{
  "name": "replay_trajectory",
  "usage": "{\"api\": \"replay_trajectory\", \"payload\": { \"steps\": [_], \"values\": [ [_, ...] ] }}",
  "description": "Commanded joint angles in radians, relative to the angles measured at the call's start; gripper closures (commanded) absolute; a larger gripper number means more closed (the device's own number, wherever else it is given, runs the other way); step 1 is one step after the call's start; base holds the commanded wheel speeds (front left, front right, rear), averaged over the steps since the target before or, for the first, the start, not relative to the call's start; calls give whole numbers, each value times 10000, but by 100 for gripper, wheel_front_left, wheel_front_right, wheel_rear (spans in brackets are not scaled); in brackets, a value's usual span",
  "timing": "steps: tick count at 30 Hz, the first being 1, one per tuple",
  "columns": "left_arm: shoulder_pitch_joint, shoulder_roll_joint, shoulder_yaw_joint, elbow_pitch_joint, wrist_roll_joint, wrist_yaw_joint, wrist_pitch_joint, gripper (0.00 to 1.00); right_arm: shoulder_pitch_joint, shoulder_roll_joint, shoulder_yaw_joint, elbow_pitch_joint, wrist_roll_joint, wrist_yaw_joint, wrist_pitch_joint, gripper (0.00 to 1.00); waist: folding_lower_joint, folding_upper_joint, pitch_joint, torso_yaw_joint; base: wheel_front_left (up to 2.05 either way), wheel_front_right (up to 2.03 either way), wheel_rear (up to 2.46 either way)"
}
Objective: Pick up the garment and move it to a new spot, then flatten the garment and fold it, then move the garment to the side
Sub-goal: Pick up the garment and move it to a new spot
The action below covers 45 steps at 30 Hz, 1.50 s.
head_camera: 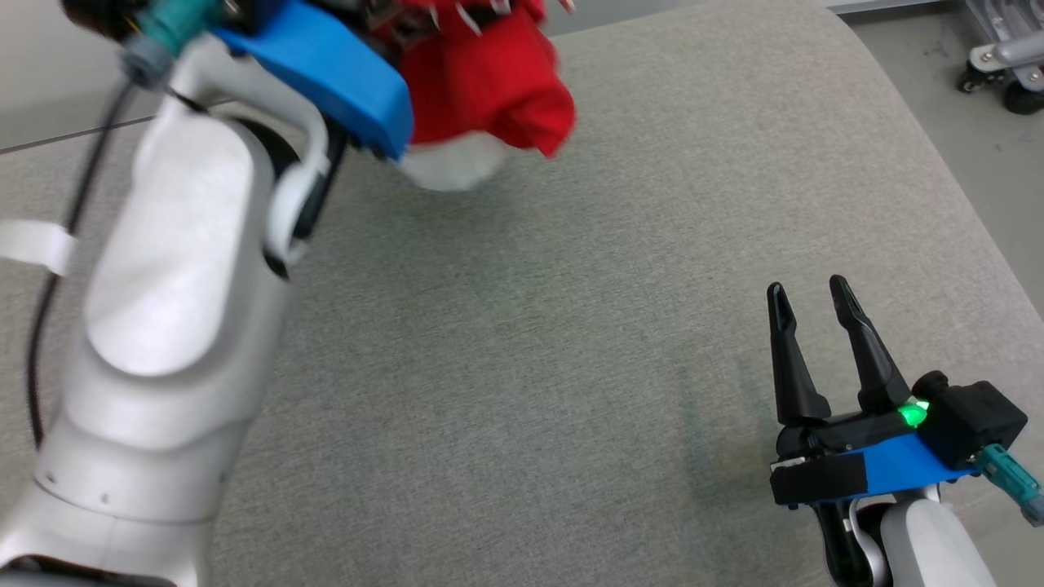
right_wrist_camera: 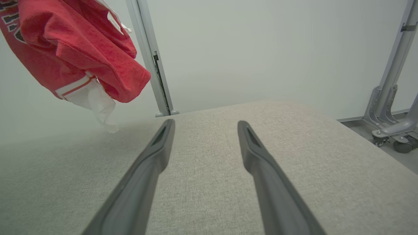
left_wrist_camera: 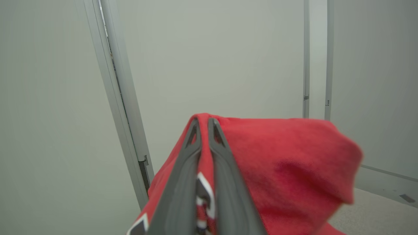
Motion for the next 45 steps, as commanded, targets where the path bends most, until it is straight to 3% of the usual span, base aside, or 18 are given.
{"api": "replay_trajectory", "payload": {
  "steps": [1,16,17,18,19,25,30,39,45],
  "values": [
    [276,-28,-173,79,-88,-51,-67,100,-174,-37,4,14,109,7,-44,0,0,0,9,-119,0,0,0],
    [3744,-686,-2253,1874,-813,-55,-745,100,-33,-37,-190,-132,1,7,-48,0,0,0,-78,172,0,0,0],
    [3880,-741,-2380,1985,-856,-55,-819,89,-7,-37,-197,-108,-8,7,-49,0,0,0,-116,228,0,0,0],
    [3948,-797,-2480,2058,-860,-55,-938,13,15,-37,-226,-93,-23,8,-49,0,0,0,-155,293,0,0,0],
    [4003,-846,-2544,2134,-901,-56,-1076,0,24,-37,-237,-73,-39,7,-49,0,0,0,-197,355,0,0,0],
    [3989,-929,-2326,2189,-1006,238,-2257,0,154,-37,-315,30,-136,8,-49,0,0,0,-585,838,0,0,0],
    [4280,-648,-1722,1969,-1193,633,-2912,0,325,-38,-383,111,-215,7,-50,0,0,0,-940,1300,0,0,0],
    [5318,203,-493,787,-1203,1427,-3168,0,671,-39,-558,174,-429,8,-50,0,0,0,-1415,2202,0,0,0],
    [6571,445,434,-289,-1043,1804,-3180,0,774,-40,-689,206,-543,7,-37,0,0,0,-1710,2726,0,0,0]
  ]
}}
